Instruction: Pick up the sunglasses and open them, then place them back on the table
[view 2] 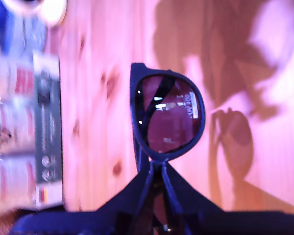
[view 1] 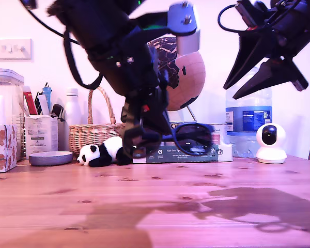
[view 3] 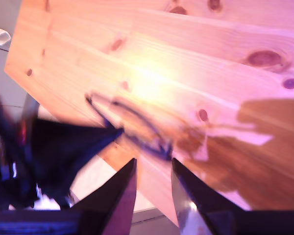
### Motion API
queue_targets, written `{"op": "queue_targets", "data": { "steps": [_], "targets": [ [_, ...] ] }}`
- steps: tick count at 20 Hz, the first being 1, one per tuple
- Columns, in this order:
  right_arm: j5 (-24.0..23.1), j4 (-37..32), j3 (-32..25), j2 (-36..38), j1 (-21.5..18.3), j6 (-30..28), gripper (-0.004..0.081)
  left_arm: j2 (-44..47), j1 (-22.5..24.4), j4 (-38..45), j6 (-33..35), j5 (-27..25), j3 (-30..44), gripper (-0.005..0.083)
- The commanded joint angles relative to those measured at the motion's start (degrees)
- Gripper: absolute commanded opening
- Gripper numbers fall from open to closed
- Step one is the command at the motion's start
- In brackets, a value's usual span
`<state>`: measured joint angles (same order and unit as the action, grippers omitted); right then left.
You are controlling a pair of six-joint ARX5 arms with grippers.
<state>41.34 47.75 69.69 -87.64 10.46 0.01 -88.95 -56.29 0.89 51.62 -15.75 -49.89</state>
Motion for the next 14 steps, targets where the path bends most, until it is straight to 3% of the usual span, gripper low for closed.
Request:
{"op": "queue_targets", "data": {
  "steps": [1,4,7,14],
  "targets": [
    [0.92,0.15,0.20,-2.21,-0.33,-0.04,0.0192,1.79,-0.83,4.68,1.42,-0.79,3.91,-0.0019],
    [5.64,0.13,0.20,-5.49,-0.46,-0.39,0.0192,5.20,-2.56,13.84,4.20,-2.43,9.51,-0.0019],
    [14.38,-0.61,0.20,-10.43,-0.46,-3.56,0.0192,7.48,-3.93,19.47,7.63,-4.94,12.20,-0.0019],
    [28.85,-6.45,2.49,-19.54,-3.08,-12.26,0.0186,8.28,-4.79,19.61,6.84,-7.98,15.02,-0.0019]
  ]
}}
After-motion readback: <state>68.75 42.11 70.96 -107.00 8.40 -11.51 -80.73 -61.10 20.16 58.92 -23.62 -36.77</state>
